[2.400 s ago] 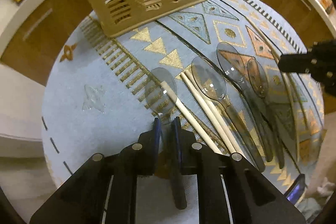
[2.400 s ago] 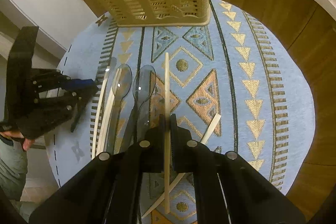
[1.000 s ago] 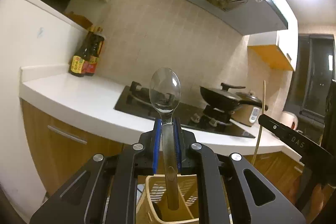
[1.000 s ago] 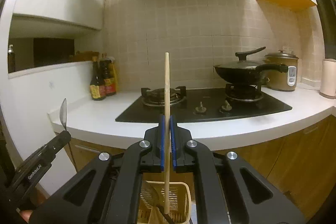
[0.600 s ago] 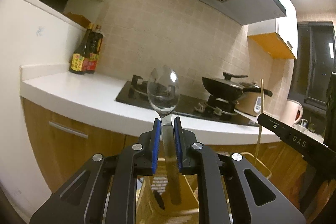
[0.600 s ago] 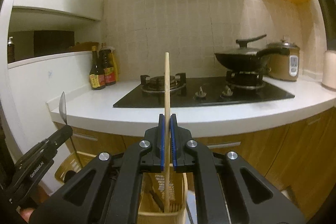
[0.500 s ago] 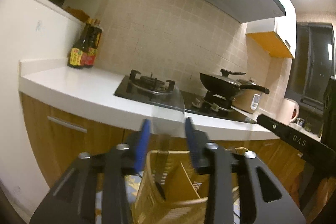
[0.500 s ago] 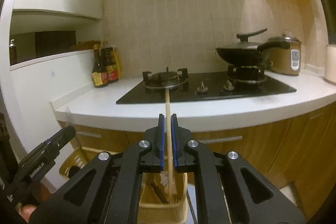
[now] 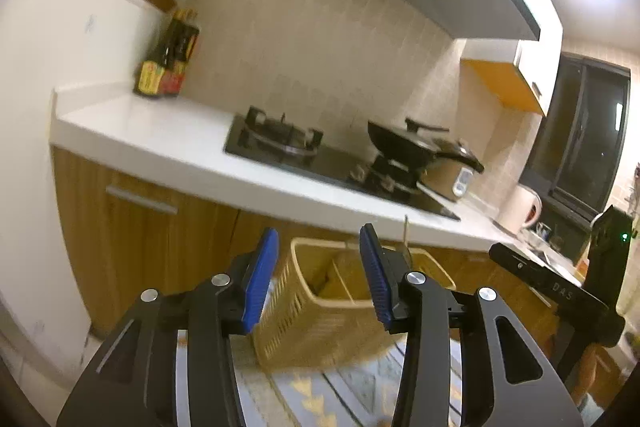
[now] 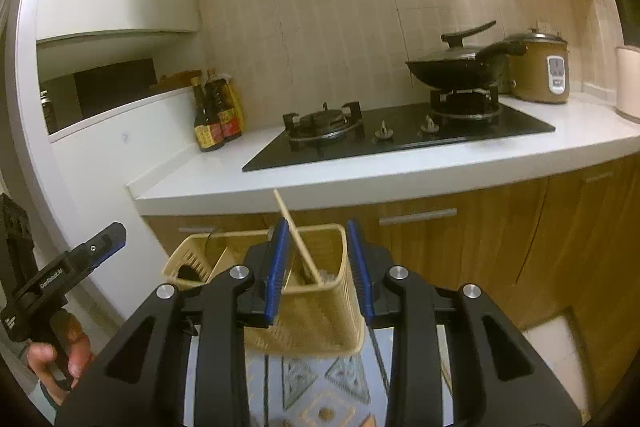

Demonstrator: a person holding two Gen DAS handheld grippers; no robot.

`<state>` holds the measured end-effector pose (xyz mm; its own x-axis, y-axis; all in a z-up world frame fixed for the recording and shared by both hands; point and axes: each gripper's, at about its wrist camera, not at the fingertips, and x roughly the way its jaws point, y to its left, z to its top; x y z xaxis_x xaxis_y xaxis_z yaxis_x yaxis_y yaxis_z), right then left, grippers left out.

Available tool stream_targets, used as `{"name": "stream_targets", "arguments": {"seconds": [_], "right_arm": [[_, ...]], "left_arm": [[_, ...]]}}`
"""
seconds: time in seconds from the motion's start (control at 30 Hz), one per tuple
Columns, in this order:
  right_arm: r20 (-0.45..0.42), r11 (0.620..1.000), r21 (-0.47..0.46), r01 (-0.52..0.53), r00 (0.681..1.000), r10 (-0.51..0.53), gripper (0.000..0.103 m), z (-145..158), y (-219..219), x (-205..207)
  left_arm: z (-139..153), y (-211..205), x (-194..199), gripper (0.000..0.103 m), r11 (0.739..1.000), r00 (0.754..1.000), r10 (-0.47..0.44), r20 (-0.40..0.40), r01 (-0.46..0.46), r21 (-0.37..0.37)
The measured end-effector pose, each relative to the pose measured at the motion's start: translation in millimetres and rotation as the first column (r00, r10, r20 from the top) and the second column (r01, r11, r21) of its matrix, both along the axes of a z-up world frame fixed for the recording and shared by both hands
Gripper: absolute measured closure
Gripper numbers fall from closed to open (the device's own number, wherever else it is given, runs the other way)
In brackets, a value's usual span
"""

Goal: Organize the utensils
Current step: 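Grasp a wooden chopstick with the left tool while the right tool grasps a clear spoon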

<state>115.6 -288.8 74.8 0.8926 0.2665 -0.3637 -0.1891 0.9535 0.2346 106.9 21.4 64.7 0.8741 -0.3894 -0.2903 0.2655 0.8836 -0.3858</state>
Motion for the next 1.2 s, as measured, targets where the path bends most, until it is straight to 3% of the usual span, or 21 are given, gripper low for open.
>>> {"name": "stream_targets", "arguments": {"seconds": [0.13, 0.2, 0.3, 0.37, 0.5, 0.57, 0.73, 0.87, 0.97, 1.1, 1.2], "right_arm": [[-0.083, 1.0, 0.013, -0.024, 0.996, 0.025, 0.074, -1, -5, -16], [-0.165, 0.999, 0.013, -0.033, 0.986, 0.034, 0.073, -8, -6, -20], [-0.291, 0.997, 0.04, -0.064, 0.954, 0.073, 0.073, -22, -8, -22], [-0.373, 0.997, 0.04, -0.069, 0.924, 0.079, 0.073, -35, -6, -25], [-0.543, 0.992, 0.026, -0.127, 0.831, 0.121, 0.073, -70, 9, -34], [-0.617, 0.986, 0.04, -0.165, 0.772, 0.154, 0.073, -91, 20, -41], [-0.711, 0.976, 0.001, -0.22, 0.685, 0.155, 0.073, -125, 45, -57], [-0.756, 0.972, -0.011, -0.234, 0.638, 0.145, 0.073, -144, 53, -63], [-0.773, 0.97, -0.026, -0.24, 0.62, 0.133, 0.073, -155, 58, -70], [-0.753, 0.963, -0.076, -0.257, 0.649, 0.114, 0.073, -154, 67, -75], [-0.734, 0.955, -0.126, -0.268, 0.673, 0.092, 0.073, -153, 73, -80]], "left_arm": [[-7, -3, -3, 0.06, 0.997, 0.982, -0.071, -0.177, 0.075, 0.02], [-15, -7, -4, 0.06, 0.993, 0.96, -0.097, -0.262, 0.111, 0.042], [-36, -19, -10, 0.06, 0.979, 0.904, -0.14, -0.404, 0.187, 0.079], [-49, -25, -15, 0.06, 0.969, 0.874, -0.157, -0.46, 0.225, 0.097], [-80, -43, -28, 0.06, 0.938, 0.811, -0.191, -0.552, 0.317, 0.141], [-93, -48, -33, 0.06, 0.925, 0.79, -0.187, -0.584, 0.342, 0.167], [-118, -53, -37, 0.06, 0.914, 0.748, -0.17, -0.641, 0.363, 0.181], [-134, -56, -39, 0.06, 0.902, 0.732, -0.148, -0.665, 0.375, 0.212], [-139, -64, -40, 0.06, 0.892, 0.744, -0.125, -0.657, 0.374, 0.254], [-137, -78, -38, 0.061, 0.865, 0.764, -0.081, -0.64, 0.373, 0.336], [-139, -94, -40, 0.061, 0.809, 0.783, -0.035, -0.622, 0.387, 0.442]]}}
